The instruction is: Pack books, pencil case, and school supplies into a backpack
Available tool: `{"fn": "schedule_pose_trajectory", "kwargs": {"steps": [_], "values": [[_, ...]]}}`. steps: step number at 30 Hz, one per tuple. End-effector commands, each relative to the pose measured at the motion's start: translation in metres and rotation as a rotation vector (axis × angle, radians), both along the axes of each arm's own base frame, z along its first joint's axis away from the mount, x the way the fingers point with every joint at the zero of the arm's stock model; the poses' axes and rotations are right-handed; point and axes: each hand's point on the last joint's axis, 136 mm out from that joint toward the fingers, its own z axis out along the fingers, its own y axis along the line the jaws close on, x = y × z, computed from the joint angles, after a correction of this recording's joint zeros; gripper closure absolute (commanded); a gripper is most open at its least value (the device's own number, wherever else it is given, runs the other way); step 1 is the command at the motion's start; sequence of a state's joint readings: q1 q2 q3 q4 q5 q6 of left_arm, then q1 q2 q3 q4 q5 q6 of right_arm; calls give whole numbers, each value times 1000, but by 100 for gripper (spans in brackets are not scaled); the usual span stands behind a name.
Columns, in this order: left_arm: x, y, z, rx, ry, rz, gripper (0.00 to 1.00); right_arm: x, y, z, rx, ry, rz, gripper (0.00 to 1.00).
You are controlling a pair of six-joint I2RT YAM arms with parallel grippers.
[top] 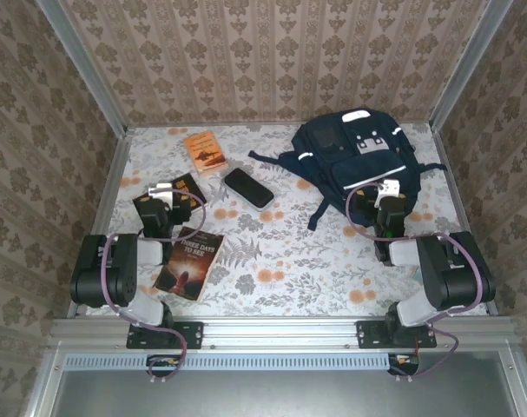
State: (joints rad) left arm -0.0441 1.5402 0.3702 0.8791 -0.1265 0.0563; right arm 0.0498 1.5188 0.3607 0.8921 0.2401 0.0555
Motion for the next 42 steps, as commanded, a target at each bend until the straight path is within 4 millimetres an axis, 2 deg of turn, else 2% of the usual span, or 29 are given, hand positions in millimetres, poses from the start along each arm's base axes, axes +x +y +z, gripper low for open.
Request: {"fn": "schedule_pose_trajectory", "kwargs": {"steps": [1, 34, 39, 42], "values": [[8, 0, 10, -22, -27, 0, 0, 7, -2, 8, 1, -24, -22, 0], [6, 1, 11, -26, -36, -3, 0, 6, -3, 8, 0, -28, -22, 0], [0, 13, 28, -34, -62, 73, 0, 3, -2, 32, -15, -22, -31, 0], [-3, 16, 42, -33, -55, 86, 0, -2, -4, 58, -13, -33, -45, 0]]}}
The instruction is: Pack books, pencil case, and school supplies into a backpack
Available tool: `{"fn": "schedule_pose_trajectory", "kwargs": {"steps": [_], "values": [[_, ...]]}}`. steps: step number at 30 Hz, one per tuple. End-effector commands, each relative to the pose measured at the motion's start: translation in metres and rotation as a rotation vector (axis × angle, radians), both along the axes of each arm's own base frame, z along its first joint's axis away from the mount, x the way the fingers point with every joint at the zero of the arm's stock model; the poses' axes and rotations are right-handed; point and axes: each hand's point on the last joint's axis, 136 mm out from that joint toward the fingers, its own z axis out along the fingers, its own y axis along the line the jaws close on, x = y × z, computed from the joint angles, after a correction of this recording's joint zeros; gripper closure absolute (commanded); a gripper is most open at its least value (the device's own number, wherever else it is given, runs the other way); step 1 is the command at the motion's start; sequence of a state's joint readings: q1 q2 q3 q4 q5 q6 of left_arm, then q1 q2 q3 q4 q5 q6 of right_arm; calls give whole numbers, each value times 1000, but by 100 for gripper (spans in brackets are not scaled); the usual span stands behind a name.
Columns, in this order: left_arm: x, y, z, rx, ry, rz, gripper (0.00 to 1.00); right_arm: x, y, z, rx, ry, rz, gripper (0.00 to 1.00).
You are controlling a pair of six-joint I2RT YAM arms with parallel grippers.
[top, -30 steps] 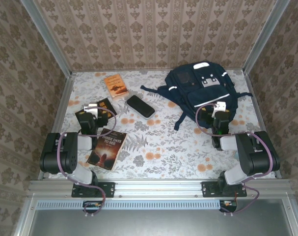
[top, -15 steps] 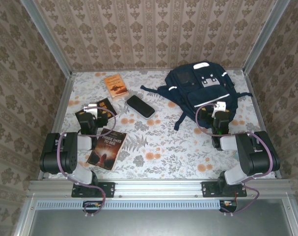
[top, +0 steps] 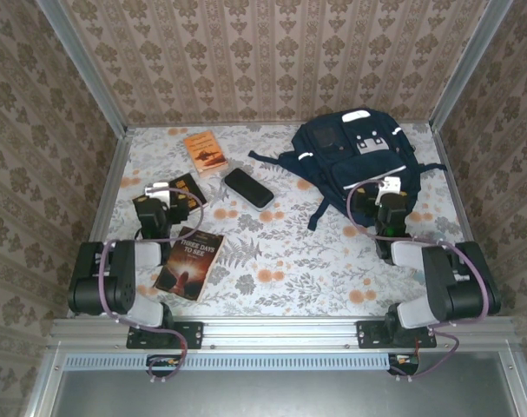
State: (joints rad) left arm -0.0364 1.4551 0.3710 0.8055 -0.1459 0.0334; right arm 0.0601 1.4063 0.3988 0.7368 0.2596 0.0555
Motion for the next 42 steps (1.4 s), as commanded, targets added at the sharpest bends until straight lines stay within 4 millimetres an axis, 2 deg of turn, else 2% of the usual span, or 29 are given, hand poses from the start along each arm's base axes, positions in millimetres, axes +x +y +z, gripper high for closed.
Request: {"fn": "schedule_pose_trajectory", "kwargs": {"steps": [1, 4, 8, 11, 14, 16, 20, 24, 26, 29, 32, 36, 40, 42], "values": [[1, 9, 30, -17, -30, 52, 0, -2, -5, 43, 6, -34, -50, 0], [-2, 9, 46, -47, -7, 62, 0, -8, -9, 58, 85, 26, -104, 0], [-6, 5, 73, -150, 13, 91, 0, -16, -11, 61, 190, 186, -194, 0], [-12, -1, 86, -254, 63, 117, 0, -9, 8, 57, 270, 311, -134, 0], [-16, -10, 97, -318, 103, 117, 0, 1, 31, 45, 356, 429, -58, 1], [-17, -19, 102, -357, 114, 93, 0, 12, 42, 29, 403, 507, -36, 2], [-18, -38, 108, -418, 168, 29, 0, 34, 52, 11, 442, 601, -33, 4], [-19, -55, 103, -434, 230, -28, 0, 58, 62, -14, 480, 677, -28, 6], [-20, -65, 100, -438, 252, -56, 0, 64, 69, -29, 497, 721, -31, 8], [-22, -79, 95, -431, 284, -91, 0, 59, 89, -50, 506, 797, -40, 9], [-24, -88, 89, -420, 312, -107, 0, 52, 125, -65, 524, 837, -14, 9], [-26, -98, 81, -414, 351, -120, 0, 39, 202, -76, 615, 880, 84, 9], [-27, -107, 77, -408, 368, -126, 0, 23, 283, -71, 706, 899, 201, 10], [-28, -112, 77, -409, 375, -136, 0, 18, 310, -60, 727, 898, 254, 12]]}}
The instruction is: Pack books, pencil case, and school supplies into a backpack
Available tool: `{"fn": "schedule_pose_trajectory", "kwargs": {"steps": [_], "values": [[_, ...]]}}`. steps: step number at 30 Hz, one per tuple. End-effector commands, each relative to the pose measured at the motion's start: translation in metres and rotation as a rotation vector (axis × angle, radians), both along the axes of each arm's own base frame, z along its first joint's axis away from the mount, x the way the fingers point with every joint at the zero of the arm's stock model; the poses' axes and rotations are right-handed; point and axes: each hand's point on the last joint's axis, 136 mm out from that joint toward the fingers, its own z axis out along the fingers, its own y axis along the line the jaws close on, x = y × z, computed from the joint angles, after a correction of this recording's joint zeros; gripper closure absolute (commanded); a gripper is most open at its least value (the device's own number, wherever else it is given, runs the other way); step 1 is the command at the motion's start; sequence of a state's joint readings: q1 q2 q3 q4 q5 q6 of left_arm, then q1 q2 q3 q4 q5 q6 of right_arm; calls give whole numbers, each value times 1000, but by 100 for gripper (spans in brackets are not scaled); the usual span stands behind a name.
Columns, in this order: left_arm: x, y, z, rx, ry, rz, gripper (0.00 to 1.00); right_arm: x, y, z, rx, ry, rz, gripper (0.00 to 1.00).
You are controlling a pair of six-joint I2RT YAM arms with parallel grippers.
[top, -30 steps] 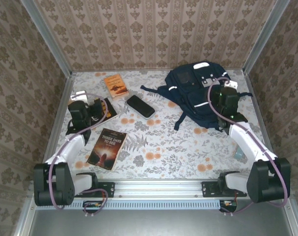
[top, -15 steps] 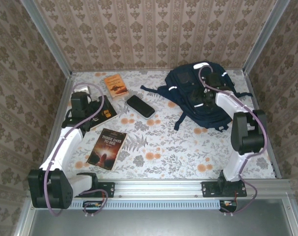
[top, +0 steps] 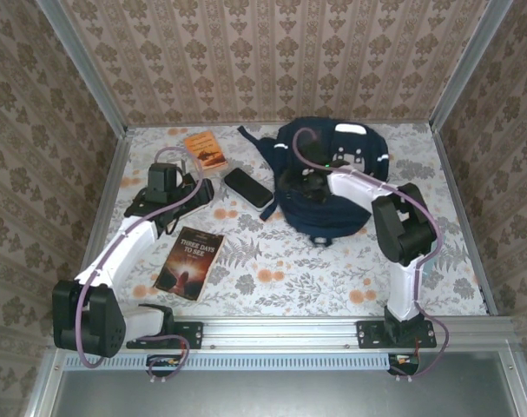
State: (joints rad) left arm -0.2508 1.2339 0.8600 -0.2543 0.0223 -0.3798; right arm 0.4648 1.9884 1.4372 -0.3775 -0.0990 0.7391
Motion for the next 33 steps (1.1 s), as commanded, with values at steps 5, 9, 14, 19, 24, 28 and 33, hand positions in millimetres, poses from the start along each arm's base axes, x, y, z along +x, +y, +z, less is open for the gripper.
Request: {"fn": "schedule_pose_trajectory", "kwargs": {"steps": [5, 9, 14, 19, 24, 28, 33], "values": [[-3, -23, 12, -20, 16, -43, 0, -27, 44, 38, 122, 47, 58, 12], [-10, -44, 14, -36, 28, -116, 2, -25, -8, 61, -17, -22, 24, 11], [-19, -90, 14, -92, 67, -270, 12, -41, -86, 44, -178, 32, -67, 13], [-25, -150, -3, -91, 153, -415, 31, -58, -128, 30, -230, 71, -130, 16], [-27, -207, -35, -94, 264, -523, 52, -67, -147, 9, -243, 119, -174, 21], [-30, -237, -62, -24, 353, -596, 59, -63, -149, -9, -253, 145, -172, 23], [-24, -225, -100, 97, 437, -521, 61, -47, -129, -28, -190, 177, -104, 27]]}}
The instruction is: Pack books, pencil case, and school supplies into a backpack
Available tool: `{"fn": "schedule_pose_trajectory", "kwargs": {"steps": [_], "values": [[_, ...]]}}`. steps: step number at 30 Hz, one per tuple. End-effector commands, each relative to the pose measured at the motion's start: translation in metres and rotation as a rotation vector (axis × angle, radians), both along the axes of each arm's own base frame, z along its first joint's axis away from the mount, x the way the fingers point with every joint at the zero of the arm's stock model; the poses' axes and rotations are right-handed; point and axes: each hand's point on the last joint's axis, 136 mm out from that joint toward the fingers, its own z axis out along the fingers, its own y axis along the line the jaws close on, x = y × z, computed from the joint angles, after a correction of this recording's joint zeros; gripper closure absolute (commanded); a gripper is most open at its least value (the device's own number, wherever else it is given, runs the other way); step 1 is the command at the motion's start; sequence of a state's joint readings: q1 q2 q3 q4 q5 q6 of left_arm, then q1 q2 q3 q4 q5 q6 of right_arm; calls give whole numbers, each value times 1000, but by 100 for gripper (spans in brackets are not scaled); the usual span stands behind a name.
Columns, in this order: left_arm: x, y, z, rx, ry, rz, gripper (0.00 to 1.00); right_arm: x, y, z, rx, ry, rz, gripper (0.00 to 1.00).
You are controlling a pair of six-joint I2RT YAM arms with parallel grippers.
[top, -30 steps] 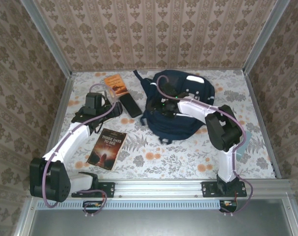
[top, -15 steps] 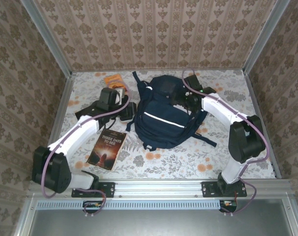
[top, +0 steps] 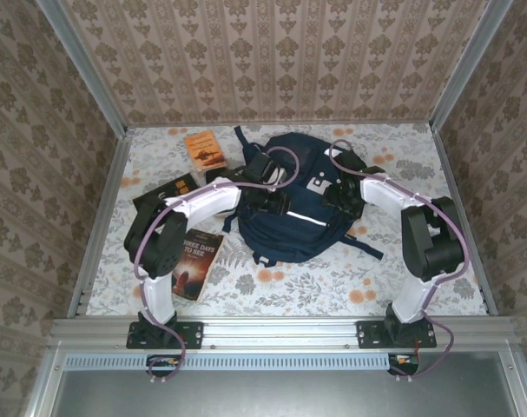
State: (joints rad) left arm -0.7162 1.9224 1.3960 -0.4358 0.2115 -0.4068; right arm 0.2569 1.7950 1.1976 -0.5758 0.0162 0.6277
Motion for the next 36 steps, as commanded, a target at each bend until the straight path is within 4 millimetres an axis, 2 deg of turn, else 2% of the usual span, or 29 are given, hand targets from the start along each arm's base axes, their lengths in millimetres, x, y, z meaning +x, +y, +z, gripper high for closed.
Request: {"fn": "schedule_pose_trajectory", "kwargs": {"steps": [1, 4, 7, 9, 11, 14, 16, 19, 21, 26, 29, 33, 34, 36], "values": [[-2, 24, -19, 127, 42, 38, 62, 15, 18, -11, 66, 11, 57, 27], [-10, 43, -38, 164, 91, 81, 63, 27, 39, -16, 161, 0, 98, 27], [-20, 68, -53, 192, 132, 129, 63, 36, 64, -13, 257, -28, 156, 28], [-25, 79, -55, 180, 151, 143, 62, 41, 75, -7, 297, -41, 188, 27], [-28, 75, -45, 150, 144, 104, 58, 43, 77, 4, 295, -38, 214, 28], [-23, 60, -12, 128, 81, 38, 53, 43, 63, 34, 226, -95, 220, 26], [-19, 47, 11, 119, 30, -2, 50, 32, 44, 53, 182, -113, 194, 24], [-18, 27, 35, 125, -43, -46, 46, 18, 16, 71, 138, -160, 137, 22], [-20, 15, 42, 147, -79, -63, 45, 5, -3, 75, 125, -175, 93, 21], [-28, -17, 44, 211, -146, -85, 45, -26, -39, 65, 117, -174, -16, 21], [-33, -36, 36, 249, -154, -104, 45, -40, -55, 56, 119, -163, -75, 21], [-41, -59, 23, 338, -180, -149, 45, -43, -70, 45, 160, -173, -166, 22], [-41, -63, 20, 362, -192, -160, 46, -44, -71, 51, 181, -200, -175, 22], [-39, -66, 16, 416, -213, -167, 48, -45, -74, 50, 195, -202, -193, 22]]}}
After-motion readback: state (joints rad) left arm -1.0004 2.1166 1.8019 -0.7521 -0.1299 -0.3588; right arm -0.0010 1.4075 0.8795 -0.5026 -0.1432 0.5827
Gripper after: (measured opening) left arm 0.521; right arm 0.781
